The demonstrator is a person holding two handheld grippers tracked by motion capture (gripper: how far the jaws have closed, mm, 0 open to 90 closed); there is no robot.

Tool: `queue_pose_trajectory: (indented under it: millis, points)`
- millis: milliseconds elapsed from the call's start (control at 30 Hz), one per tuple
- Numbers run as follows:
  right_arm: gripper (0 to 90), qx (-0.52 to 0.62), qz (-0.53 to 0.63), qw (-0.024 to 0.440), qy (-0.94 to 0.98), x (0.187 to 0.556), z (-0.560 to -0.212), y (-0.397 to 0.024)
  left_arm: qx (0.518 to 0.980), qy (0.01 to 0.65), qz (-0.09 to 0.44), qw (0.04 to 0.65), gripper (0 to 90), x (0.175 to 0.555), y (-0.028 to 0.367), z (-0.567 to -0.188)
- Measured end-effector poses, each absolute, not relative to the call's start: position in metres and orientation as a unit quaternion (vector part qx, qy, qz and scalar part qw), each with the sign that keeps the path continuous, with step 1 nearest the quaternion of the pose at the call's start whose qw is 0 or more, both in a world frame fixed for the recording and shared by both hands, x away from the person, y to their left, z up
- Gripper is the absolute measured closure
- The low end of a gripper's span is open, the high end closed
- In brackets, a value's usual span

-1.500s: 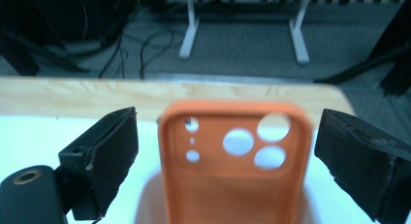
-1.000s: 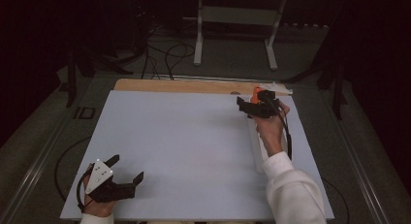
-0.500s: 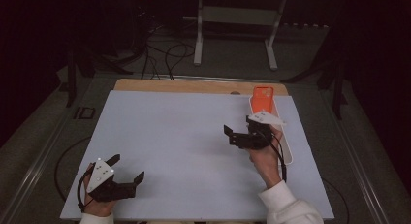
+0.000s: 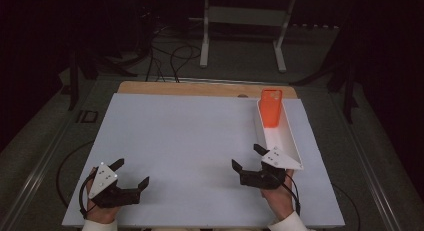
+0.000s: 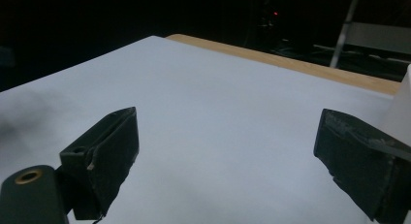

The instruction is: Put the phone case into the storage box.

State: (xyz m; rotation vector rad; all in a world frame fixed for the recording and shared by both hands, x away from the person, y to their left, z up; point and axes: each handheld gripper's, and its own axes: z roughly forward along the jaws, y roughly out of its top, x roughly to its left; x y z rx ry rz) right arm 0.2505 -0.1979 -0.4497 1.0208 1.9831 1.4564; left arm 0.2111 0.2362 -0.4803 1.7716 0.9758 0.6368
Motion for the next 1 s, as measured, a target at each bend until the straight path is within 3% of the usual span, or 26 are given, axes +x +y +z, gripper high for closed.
queue_pose_trajectory:
  millis: [500,1000]
  points:
    - [8.9,0.371,0.567,0.24,0.695,0.224,-0.466,-0.234,0.723,0.398,0.268,0.497,0.0,0.21,0.24,-0.474]
    - [8.9,0.374,0.569,0.252,0.687,0.222,-0.471,-0.247,0.726,0.398,0.267,0.492,0.0,0.211,0.24,-0.477]
